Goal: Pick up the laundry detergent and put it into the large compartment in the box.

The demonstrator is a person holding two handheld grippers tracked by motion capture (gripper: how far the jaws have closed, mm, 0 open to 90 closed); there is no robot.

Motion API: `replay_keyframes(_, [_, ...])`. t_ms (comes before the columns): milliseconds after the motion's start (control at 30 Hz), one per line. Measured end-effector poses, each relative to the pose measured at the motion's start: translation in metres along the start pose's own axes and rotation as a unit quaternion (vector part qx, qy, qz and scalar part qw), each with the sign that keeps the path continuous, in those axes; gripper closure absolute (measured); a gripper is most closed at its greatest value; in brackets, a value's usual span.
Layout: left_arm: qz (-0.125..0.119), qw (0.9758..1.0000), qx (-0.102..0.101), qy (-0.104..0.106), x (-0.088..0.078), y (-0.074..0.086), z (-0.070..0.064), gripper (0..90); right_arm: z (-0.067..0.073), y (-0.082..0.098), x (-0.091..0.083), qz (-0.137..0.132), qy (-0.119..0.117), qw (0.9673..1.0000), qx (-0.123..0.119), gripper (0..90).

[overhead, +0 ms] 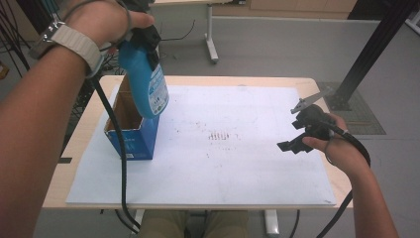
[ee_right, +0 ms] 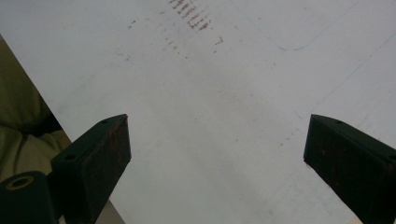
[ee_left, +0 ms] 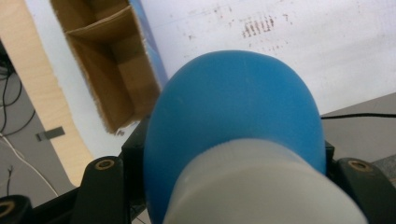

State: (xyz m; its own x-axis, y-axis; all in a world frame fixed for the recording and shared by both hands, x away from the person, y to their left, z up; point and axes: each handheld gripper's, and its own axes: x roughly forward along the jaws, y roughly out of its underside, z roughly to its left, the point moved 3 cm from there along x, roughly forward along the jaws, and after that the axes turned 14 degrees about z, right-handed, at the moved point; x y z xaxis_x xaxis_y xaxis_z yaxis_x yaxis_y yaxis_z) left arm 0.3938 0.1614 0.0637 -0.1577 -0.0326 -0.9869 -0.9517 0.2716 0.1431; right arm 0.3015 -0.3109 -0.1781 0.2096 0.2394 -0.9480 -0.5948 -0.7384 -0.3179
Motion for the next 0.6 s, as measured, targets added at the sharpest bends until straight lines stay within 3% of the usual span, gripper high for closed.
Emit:
replay_keyframes(133, [0.0,0.9998,-0.021,0.0,-0.003,0.001,0.008,39.3,0.0,-0.001,0.001,0.0,-0.001,1.0,-0.002,7.3])
replay_keyframes(600, [-0.003,0.9978,-0.066,0.0,-0.013,0.007,0.034,39.2,-0.003,-0.007,0.003,0.002,-0.004,1.0,-0.004,7.3])
